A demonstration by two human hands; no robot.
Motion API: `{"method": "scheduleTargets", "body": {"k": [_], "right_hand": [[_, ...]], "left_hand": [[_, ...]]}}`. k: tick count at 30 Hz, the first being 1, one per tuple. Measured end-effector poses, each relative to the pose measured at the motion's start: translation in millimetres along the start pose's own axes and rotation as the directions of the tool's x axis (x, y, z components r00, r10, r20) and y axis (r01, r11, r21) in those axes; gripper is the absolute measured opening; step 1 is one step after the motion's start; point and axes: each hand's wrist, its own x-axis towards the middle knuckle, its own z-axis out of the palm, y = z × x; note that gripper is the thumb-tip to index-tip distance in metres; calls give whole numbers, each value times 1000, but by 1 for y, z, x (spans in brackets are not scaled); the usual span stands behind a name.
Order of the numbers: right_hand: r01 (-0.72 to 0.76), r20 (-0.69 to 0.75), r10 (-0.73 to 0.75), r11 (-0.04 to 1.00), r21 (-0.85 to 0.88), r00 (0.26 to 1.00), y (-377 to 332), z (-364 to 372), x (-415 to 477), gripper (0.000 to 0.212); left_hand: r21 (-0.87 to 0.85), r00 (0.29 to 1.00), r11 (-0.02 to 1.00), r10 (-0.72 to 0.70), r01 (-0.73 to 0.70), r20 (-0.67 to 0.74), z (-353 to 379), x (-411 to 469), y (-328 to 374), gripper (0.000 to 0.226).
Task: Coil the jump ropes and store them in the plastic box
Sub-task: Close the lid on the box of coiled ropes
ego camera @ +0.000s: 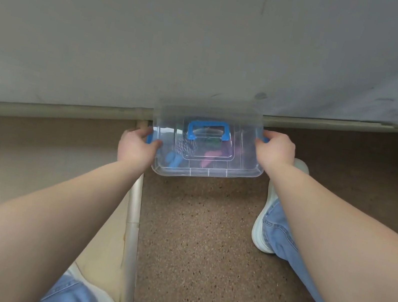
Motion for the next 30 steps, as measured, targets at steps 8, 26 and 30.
{"method": "scheduleTargets", "body": {"k": [8,26,30], "right_hand": [[-99,125,98,995,0,987,5,-4,13,29],[-5,-33,-3,970,-244,999,-3,19,11,26],[-6,-26,0,970,-244,1000,-2,19,10,26]], "left_hand": [[-143,999,988,-48,51,23,5,-4,1,54],[322,1000,947,8,-7,-1,19,-7,27,22],[298,1000,954,23,-26,14,12,-7,18,21]]}}
